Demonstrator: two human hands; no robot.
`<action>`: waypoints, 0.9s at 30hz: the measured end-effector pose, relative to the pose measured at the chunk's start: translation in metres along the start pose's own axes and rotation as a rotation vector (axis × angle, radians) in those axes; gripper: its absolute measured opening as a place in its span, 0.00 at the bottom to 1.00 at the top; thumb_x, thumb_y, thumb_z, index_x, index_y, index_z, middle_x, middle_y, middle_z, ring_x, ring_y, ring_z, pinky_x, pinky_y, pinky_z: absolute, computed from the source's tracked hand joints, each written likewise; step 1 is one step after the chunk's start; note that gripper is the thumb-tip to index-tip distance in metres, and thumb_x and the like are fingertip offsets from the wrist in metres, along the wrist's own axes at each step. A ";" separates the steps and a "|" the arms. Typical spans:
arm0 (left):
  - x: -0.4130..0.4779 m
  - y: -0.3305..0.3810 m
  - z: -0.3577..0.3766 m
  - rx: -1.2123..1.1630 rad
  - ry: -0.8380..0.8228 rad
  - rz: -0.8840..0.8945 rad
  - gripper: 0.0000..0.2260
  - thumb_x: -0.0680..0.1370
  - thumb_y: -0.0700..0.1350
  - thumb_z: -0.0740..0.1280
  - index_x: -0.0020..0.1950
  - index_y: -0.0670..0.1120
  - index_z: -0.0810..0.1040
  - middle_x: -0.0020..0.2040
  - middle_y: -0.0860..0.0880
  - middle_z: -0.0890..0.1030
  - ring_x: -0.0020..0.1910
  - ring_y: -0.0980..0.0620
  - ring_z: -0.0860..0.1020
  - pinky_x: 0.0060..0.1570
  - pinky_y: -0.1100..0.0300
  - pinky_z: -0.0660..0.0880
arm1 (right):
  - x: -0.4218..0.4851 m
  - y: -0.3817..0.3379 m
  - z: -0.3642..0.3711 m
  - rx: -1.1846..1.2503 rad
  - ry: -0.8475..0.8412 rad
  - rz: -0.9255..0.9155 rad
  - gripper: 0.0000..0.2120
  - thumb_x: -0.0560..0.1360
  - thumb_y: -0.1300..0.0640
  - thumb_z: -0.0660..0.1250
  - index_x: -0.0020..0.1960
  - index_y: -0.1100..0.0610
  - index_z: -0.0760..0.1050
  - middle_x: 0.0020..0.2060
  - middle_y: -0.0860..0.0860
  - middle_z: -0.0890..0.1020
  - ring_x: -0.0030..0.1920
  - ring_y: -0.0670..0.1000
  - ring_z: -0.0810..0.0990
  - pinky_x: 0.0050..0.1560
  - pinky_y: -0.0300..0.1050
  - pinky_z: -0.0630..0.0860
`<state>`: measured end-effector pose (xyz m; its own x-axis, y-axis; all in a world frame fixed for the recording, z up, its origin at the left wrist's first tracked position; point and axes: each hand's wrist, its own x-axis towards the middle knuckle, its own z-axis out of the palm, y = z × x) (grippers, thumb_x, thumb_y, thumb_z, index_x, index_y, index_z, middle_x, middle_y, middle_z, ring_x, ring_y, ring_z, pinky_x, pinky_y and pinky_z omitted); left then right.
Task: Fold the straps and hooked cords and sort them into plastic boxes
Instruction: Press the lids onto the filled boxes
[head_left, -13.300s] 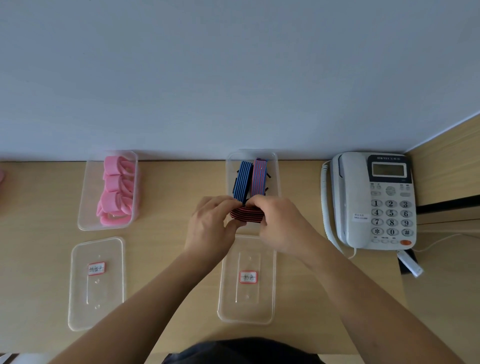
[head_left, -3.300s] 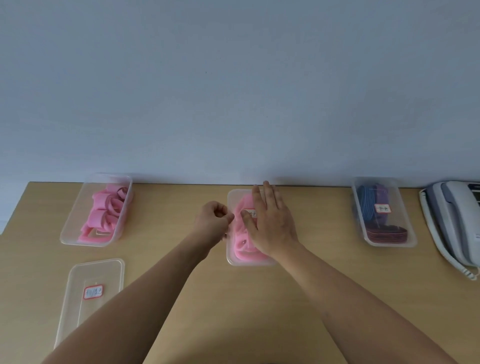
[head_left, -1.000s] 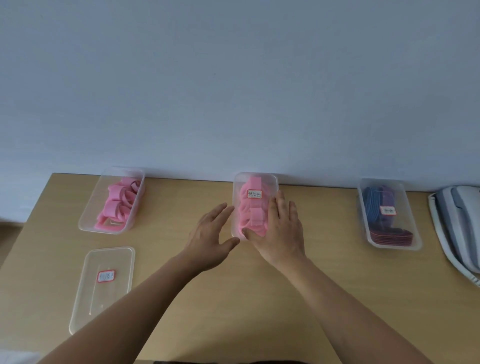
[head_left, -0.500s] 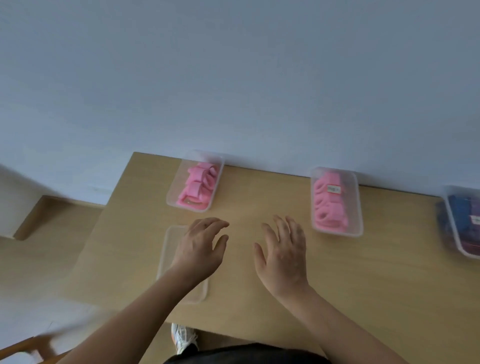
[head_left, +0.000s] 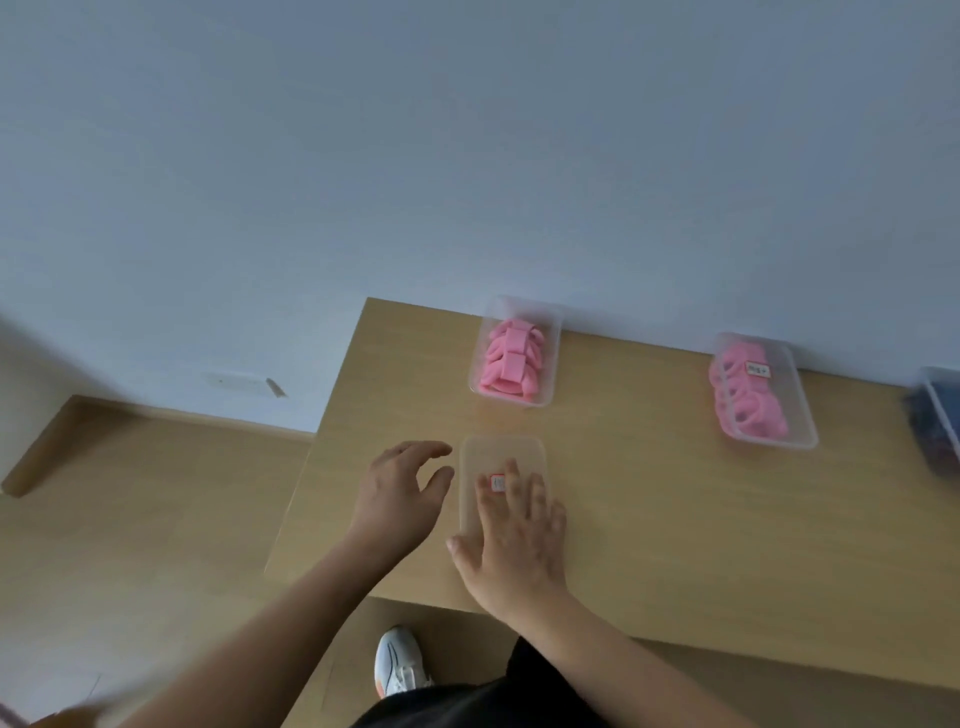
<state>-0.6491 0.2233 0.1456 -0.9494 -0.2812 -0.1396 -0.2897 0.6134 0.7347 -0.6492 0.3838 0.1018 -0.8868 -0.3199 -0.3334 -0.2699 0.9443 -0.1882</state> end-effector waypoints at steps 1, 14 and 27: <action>0.004 -0.002 -0.002 -0.035 -0.011 -0.037 0.12 0.81 0.45 0.70 0.64 0.49 0.83 0.60 0.53 0.83 0.58 0.53 0.79 0.60 0.53 0.77 | -0.004 -0.003 -0.001 -0.003 0.001 0.000 0.39 0.74 0.31 0.52 0.79 0.46 0.49 0.80 0.54 0.41 0.79 0.63 0.47 0.74 0.66 0.51; 0.121 0.030 0.005 -0.555 -0.180 -0.332 0.19 0.83 0.53 0.66 0.72 0.47 0.75 0.64 0.48 0.79 0.56 0.52 0.79 0.60 0.50 0.79 | 0.038 0.014 -0.083 0.045 0.328 0.032 0.37 0.70 0.32 0.58 0.74 0.49 0.65 0.78 0.52 0.60 0.73 0.60 0.61 0.64 0.62 0.66; 0.164 0.066 0.047 -0.638 -0.164 -0.476 0.10 0.77 0.54 0.74 0.49 0.48 0.85 0.43 0.49 0.88 0.40 0.50 0.84 0.37 0.55 0.78 | 0.146 0.035 -0.107 0.085 0.305 0.040 0.38 0.72 0.32 0.58 0.76 0.52 0.62 0.79 0.57 0.58 0.76 0.61 0.57 0.66 0.63 0.62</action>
<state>-0.8297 0.2524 0.1393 -0.7616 -0.2636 -0.5920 -0.5895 -0.0975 0.8018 -0.8282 0.3785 0.1454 -0.9712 -0.2326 -0.0527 -0.2113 0.9418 -0.2616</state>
